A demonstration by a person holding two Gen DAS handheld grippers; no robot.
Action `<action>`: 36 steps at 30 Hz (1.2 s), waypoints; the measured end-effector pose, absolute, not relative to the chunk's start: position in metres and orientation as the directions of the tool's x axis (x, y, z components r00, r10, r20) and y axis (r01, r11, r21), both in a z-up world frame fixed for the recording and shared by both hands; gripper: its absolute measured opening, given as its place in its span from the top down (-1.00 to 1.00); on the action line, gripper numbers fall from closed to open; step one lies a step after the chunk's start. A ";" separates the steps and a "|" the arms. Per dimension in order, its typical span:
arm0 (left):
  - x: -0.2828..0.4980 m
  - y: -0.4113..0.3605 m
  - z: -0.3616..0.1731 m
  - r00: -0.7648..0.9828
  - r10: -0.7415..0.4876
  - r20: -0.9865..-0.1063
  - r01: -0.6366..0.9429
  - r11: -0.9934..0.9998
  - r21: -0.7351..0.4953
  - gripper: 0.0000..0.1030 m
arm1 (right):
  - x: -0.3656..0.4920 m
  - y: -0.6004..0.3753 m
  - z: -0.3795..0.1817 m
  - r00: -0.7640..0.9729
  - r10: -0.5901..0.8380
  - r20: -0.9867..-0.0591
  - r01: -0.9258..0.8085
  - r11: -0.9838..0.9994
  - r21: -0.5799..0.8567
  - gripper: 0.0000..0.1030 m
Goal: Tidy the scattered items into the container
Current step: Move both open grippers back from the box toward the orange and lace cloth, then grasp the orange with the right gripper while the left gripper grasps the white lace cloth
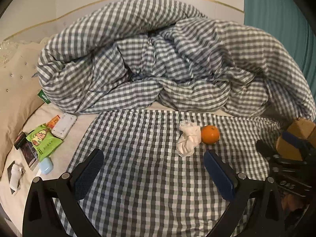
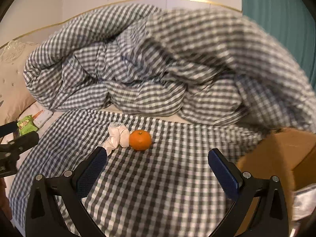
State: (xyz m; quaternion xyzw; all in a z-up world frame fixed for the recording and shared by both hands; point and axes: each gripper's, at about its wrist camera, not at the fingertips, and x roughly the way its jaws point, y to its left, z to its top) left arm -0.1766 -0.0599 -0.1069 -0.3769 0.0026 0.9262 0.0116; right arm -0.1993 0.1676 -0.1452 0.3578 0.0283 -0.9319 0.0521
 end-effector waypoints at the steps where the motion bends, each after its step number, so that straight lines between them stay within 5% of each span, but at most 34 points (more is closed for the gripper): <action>1: -0.179 -0.060 -0.110 -0.713 0.021 -0.701 -0.026 -1.000 -0.004 -1.00 | -0.207 0.166 -0.153 -0.730 -0.076 -0.679 0.118 -0.993 -0.016 -1.00; 10: -0.207 -0.060 -0.135 -0.687 0.023 -0.726 -0.041 -0.999 0.008 -1.00 | -0.265 0.151 -0.206 -0.667 -0.095 -0.739 0.127 -0.992 0.013 -0.99; 17: -0.224 -0.064 -0.155 -0.665 0.025 -0.747 -0.036 -0.999 -0.001 -1.00 | -0.300 0.146 -0.240 -0.611 -0.091 -0.787 0.121 -0.992 0.021 -0.51; 34: -0.238 -0.061 -0.172 -0.652 0.045 -0.757 -0.045 -0.999 -0.020 -1.00 | -0.344 0.127 -0.262 -0.589 -0.109 -0.801 0.169 -0.986 0.010 -0.47; 36: -0.239 -0.062 -0.173 -0.654 0.046 -0.755 -0.043 -0.999 -0.024 -1.00 | -0.344 0.128 -0.262 -0.587 -0.126 -0.800 0.172 -0.985 0.029 -0.26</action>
